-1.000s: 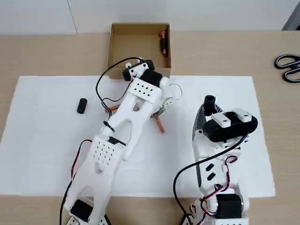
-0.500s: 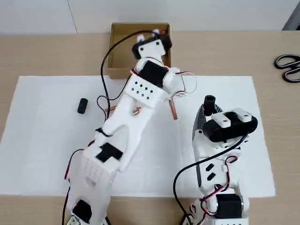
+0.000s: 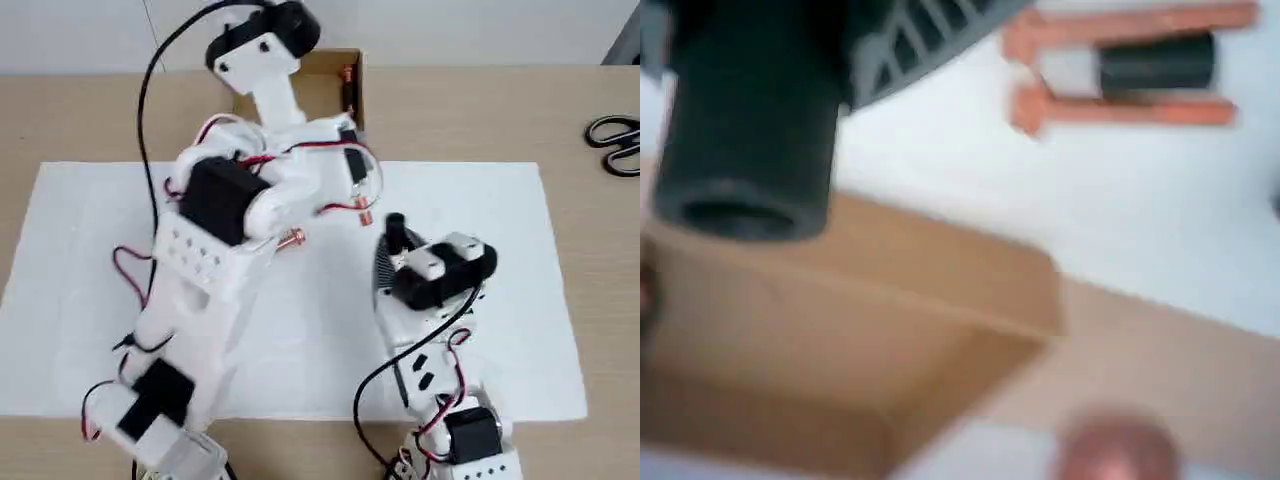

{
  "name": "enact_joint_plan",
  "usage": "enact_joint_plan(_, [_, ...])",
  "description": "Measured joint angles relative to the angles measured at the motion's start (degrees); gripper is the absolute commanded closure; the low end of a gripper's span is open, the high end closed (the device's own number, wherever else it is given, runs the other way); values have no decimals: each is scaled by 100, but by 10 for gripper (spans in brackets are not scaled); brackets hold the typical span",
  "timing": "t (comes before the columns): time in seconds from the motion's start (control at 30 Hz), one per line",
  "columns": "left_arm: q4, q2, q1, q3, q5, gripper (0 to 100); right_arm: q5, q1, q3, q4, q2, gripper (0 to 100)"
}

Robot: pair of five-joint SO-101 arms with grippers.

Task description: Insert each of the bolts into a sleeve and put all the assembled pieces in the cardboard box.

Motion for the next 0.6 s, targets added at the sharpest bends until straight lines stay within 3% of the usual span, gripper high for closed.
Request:
enact_joint_plan(0.3, [-404, -1960, -26, 1415, 0, 994, 1178, -826, 475, -1354, -9, 994])
enact_joint_plan(0.5, [-818, -2813, -712, 2013, -62, 994, 1380, -1169, 703, -1723, -9, 994])
enact_joint_plan(0.6, [-1345, -3095, -985, 2470, -519, 994, 1398, -1292, 703, -1723, -9, 994])
